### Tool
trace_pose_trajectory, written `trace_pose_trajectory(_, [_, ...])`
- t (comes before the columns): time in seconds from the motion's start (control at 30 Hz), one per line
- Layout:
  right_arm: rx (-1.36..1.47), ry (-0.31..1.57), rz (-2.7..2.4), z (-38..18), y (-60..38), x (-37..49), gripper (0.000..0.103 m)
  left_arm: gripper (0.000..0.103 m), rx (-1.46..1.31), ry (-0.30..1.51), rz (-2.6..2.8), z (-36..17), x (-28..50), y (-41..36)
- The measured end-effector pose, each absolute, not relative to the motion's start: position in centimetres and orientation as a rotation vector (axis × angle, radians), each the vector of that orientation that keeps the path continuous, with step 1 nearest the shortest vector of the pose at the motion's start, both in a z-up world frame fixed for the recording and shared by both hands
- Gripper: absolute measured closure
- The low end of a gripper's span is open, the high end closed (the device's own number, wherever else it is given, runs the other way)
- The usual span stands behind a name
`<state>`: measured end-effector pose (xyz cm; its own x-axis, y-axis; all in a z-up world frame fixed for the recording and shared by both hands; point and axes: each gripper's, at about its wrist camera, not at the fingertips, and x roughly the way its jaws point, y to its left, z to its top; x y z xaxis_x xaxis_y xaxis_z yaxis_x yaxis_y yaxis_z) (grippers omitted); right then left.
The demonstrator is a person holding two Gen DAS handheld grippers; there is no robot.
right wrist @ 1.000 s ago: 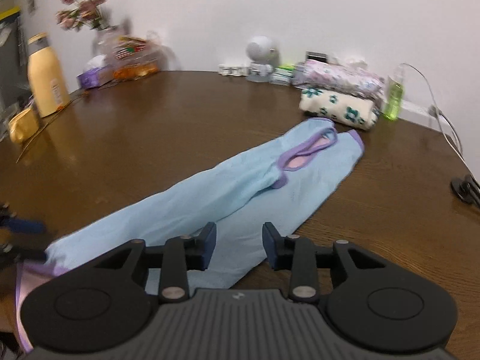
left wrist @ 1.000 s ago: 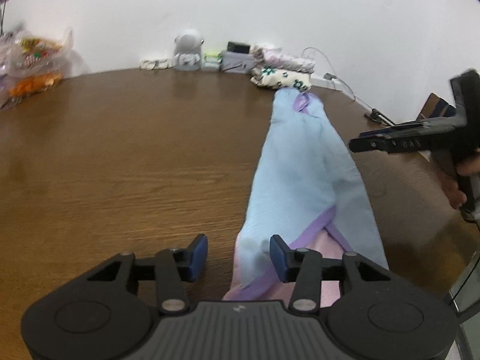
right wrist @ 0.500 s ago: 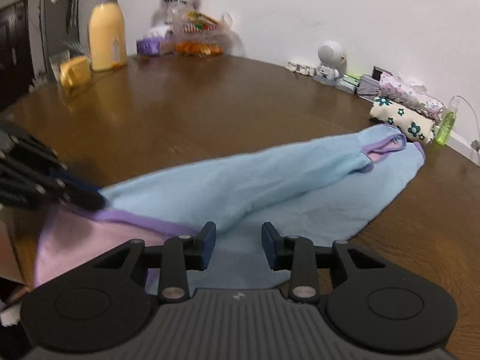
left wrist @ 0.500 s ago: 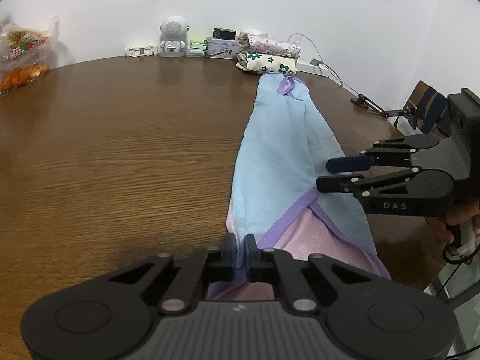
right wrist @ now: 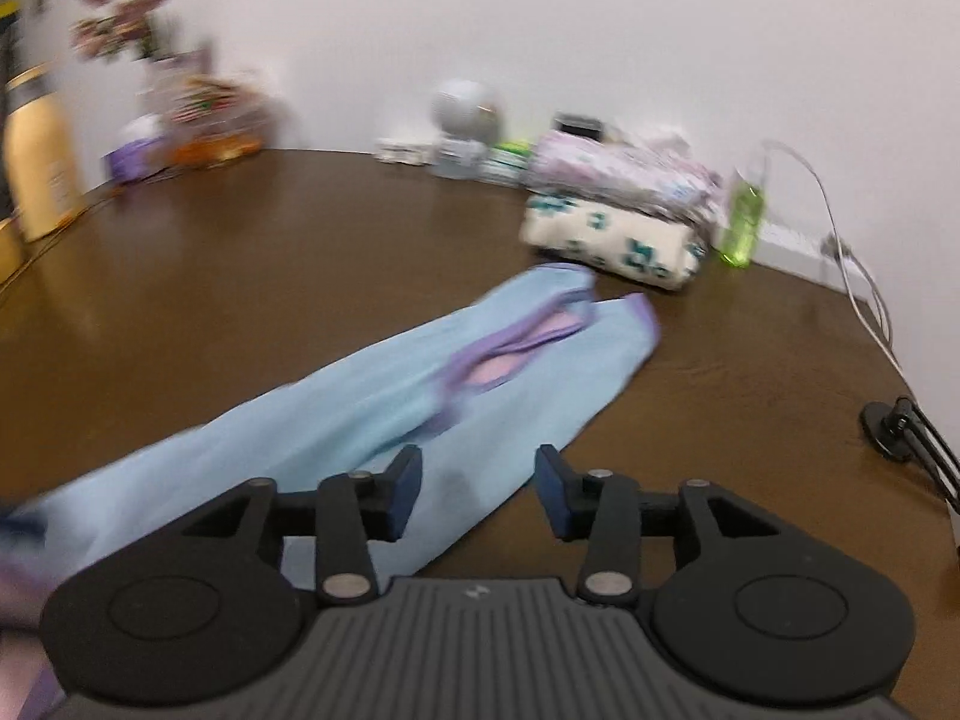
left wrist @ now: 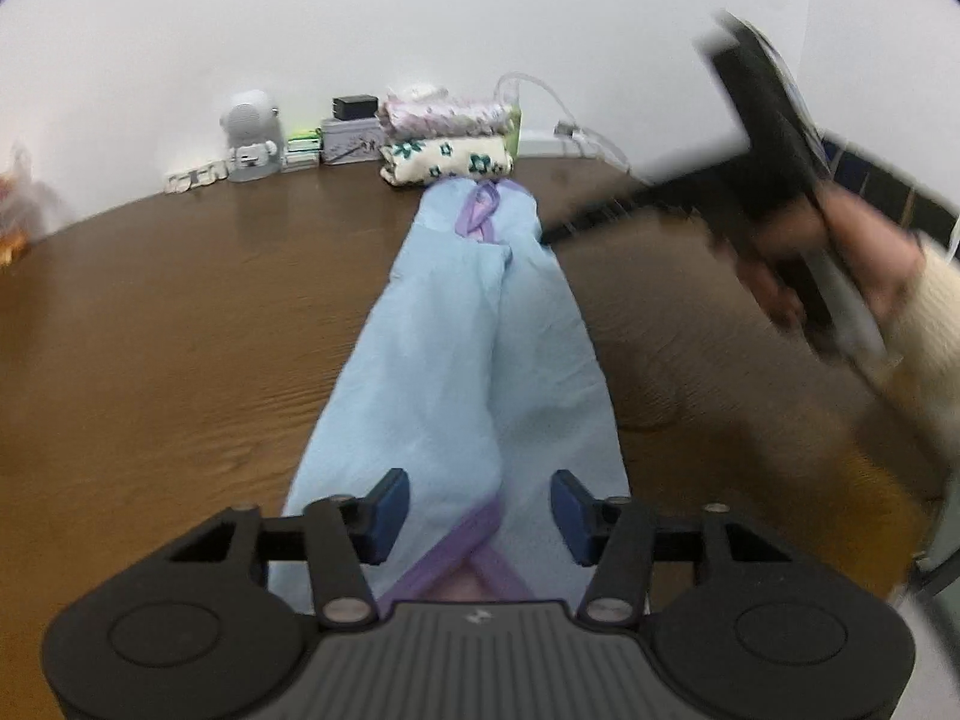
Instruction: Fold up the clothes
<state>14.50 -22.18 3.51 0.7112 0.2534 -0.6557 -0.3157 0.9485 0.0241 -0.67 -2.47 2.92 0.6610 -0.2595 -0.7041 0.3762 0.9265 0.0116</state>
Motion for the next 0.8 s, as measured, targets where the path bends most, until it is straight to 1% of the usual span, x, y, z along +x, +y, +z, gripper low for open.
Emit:
trace_pose_trajectory(0.03, [-0.085,0.714,0.295,3.3,-22.4,16.1,0.054,0.069,0.189,0.777,-0.350,2.5,-0.4,-3.1])
trace_pose_trajectory(0.1, [-0.080,0.711,0.249,2.8,-22.7,19.0,0.048,0.071,0.205,0.780,-0.346,2.0,-0.6,-3.1])
trace_pose_trajectory(0.17, [-0.091,0.702,0.230,2.3,-22.3,21.3,0.046,0.070,0.209,0.775,-0.355,1.7,-1.0,-2.8])
trace_pose_trajectory(0.2, [-0.097,0.703,0.237,2.1,-22.0,22.2,0.048,0.070,0.211,0.772,-0.360,1.6,-1.2,-2.6])
trace_pose_trajectory(0.27, [-0.122,0.714,0.277,1.8,-21.1,22.9,0.066,0.070,0.207,0.773,-0.381,1.5,-1.5,-2.0])
trace_pose_trajectory(0.33, [-0.147,0.723,0.321,1.4,-20.2,23.2,0.072,0.071,0.199,0.778,-0.405,1.6,-1.5,-1.3])
trace_pose_trajectory(0.37, [-0.159,0.726,0.344,1.3,-19.6,23.0,0.072,0.073,0.201,0.778,-0.416,1.6,-1.4,-1.1])
trace_pose_trajectory(0.4, [-0.179,0.733,0.360,0.9,-19.1,22.9,0.073,0.080,0.204,0.779,-0.426,1.7,-1.3,-0.9])
trace_pose_trajectory(0.43, [-0.201,0.742,0.374,0.4,-18.6,22.8,0.075,0.083,0.209,0.782,-0.432,1.8,-1.2,-0.6])
trace_pose_trajectory(0.47, [-0.215,0.732,0.380,0.1,-18.3,22.6,0.074,0.084,0.226,0.782,-0.433,1.9,-1.0,-0.4])
trace_pose_trajectory(0.63, [-0.180,0.779,0.304,0.4,-19.3,21.9,0.075,0.085,0.339,0.773,-0.415,2.1,0.2,1.0])
trace_pose_trajectory(0.8, [-0.202,0.787,0.189,0.3,-20.8,18.4,0.075,0.085,0.513,0.743,-0.385,2.1,2.1,2.8])
